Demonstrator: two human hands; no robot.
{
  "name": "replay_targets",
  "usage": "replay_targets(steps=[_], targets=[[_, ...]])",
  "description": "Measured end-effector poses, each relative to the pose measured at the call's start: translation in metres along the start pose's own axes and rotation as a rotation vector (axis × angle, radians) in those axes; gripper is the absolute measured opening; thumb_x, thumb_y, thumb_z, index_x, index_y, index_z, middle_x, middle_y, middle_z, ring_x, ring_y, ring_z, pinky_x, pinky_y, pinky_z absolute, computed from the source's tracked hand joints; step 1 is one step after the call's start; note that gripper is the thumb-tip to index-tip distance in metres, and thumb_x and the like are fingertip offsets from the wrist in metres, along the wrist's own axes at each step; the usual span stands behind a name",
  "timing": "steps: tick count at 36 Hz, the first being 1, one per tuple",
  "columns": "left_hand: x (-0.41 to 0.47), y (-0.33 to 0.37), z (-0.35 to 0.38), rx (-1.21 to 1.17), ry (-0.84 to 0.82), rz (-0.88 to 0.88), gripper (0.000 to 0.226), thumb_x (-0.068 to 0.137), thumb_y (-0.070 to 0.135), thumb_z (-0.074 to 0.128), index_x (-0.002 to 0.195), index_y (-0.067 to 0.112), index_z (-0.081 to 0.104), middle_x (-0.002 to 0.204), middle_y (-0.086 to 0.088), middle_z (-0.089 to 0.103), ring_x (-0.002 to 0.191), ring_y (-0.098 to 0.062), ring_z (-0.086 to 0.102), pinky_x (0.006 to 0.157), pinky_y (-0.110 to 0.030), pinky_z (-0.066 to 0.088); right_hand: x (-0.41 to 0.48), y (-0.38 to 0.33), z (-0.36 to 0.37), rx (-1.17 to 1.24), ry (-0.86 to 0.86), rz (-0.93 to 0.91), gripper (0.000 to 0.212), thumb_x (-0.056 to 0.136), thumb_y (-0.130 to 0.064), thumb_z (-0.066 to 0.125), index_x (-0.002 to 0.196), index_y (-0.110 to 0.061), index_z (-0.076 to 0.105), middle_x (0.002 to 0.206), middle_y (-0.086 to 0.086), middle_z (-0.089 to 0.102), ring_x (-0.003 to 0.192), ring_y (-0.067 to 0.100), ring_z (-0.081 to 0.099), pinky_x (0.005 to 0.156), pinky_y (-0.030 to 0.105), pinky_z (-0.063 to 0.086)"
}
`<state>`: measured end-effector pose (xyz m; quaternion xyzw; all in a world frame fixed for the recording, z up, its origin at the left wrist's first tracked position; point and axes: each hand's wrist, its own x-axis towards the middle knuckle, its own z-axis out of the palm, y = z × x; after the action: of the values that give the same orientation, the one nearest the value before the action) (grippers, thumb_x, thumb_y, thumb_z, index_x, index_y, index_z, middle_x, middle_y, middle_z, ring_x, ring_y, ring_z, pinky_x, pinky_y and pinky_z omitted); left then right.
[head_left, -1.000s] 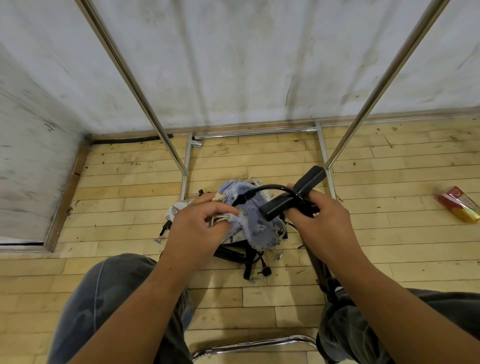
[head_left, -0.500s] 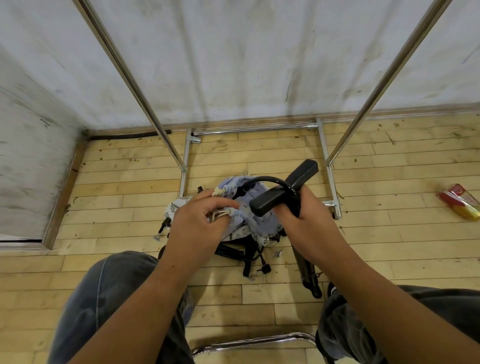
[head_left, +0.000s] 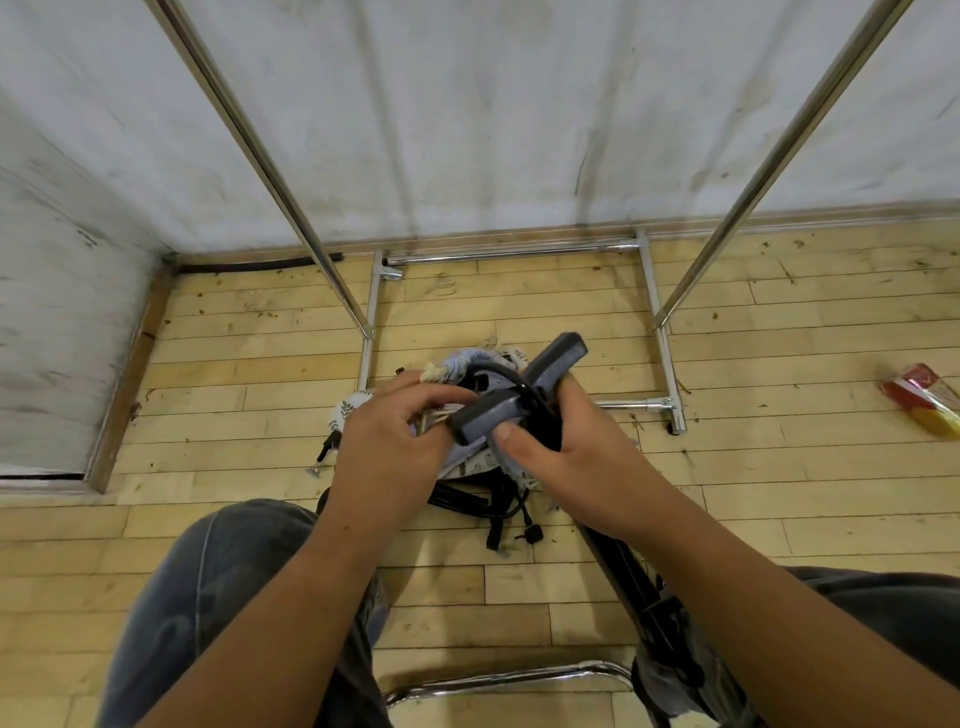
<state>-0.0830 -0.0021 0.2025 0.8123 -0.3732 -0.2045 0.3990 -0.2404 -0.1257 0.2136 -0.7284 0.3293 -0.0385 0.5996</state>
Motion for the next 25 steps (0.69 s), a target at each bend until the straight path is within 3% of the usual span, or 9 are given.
replay_targets(steps=[4, 8, 13, 17, 22, 25], targets=[[0.002, 0.001, -0.002, -0.071, 0.022, 0.006, 0.044, 0.084, 0.005, 0.072, 0.099, 0.046, 0.074, 0.117, 0.013, 0.069, 0.113, -0.001, 0.063, 0.1, -0.032, 0.054, 0.0, 0.002, 0.001, -0.005, -0.057, -0.011, 0.041, 0.098, -0.046, 0.063, 0.135, -0.041, 0.048, 0.117, -0.027, 0.065, 0.108, -0.01, 0.06, 0.09, 0.023, 0.049], [0.003, -0.002, -0.002, -0.114, 0.037, -0.009, 0.041, 0.082, 0.011, 0.063, 0.099, 0.046, 0.076, 0.12, 0.01, 0.07, 0.121, -0.009, 0.063, 0.103, -0.042, 0.054, -0.001, 0.002, -0.001, 0.038, -0.146, 0.006, 0.033, 0.099, -0.041, 0.062, 0.13, -0.045, 0.052, 0.088, -0.038, 0.064, 0.08, -0.012, 0.061, 0.072, 0.016, 0.043], [0.002, 0.0, -0.002, -0.167, -0.011, -0.016, 0.042, 0.088, -0.005, 0.067, 0.102, 0.033, 0.079, 0.12, 0.011, 0.07, 0.116, -0.006, 0.064, 0.1, -0.039, 0.057, -0.003, -0.003, -0.003, 0.097, -0.217, 0.01, 0.029, 0.102, -0.029, 0.063, 0.13, -0.035, 0.057, 0.08, -0.032, 0.066, 0.072, -0.007, 0.062, 0.064, 0.015, 0.049], [0.001, 0.006, -0.003, -0.163, -0.014, -0.012, 0.048, 0.087, -0.006, 0.066, 0.099, 0.039, 0.077, 0.119, 0.013, 0.071, 0.114, -0.002, 0.064, 0.099, -0.03, 0.056, -0.005, -0.005, -0.004, 0.149, -0.236, 0.025, 0.028, 0.1, -0.026, 0.065, 0.126, -0.032, 0.057, 0.075, -0.019, 0.066, 0.066, 0.006, 0.061, 0.063, 0.022, 0.052], [0.002, 0.004, -0.003, -0.149, -0.009, -0.001, 0.047, 0.087, -0.004, 0.068, 0.099, 0.04, 0.077, 0.118, 0.008, 0.072, 0.118, -0.007, 0.064, 0.1, -0.033, 0.055, -0.004, -0.004, -0.004, 0.162, -0.225, 0.015, 0.045, 0.098, -0.028, 0.068, 0.136, -0.04, 0.047, 0.082, -0.023, 0.066, 0.069, 0.011, 0.062, 0.069, 0.03, 0.057], [0.0, 0.009, -0.005, -0.169, 0.023, 0.022, 0.047, 0.088, -0.006, 0.068, 0.095, 0.04, 0.076, 0.112, 0.015, 0.072, 0.111, 0.0, 0.065, 0.092, -0.018, 0.054, -0.004, -0.004, -0.006, 0.165, -0.237, 0.025, 0.055, 0.097, -0.031, 0.068, 0.142, -0.04, 0.039, 0.082, -0.013, 0.068, 0.069, 0.018, 0.062, 0.071, 0.037, 0.057]])
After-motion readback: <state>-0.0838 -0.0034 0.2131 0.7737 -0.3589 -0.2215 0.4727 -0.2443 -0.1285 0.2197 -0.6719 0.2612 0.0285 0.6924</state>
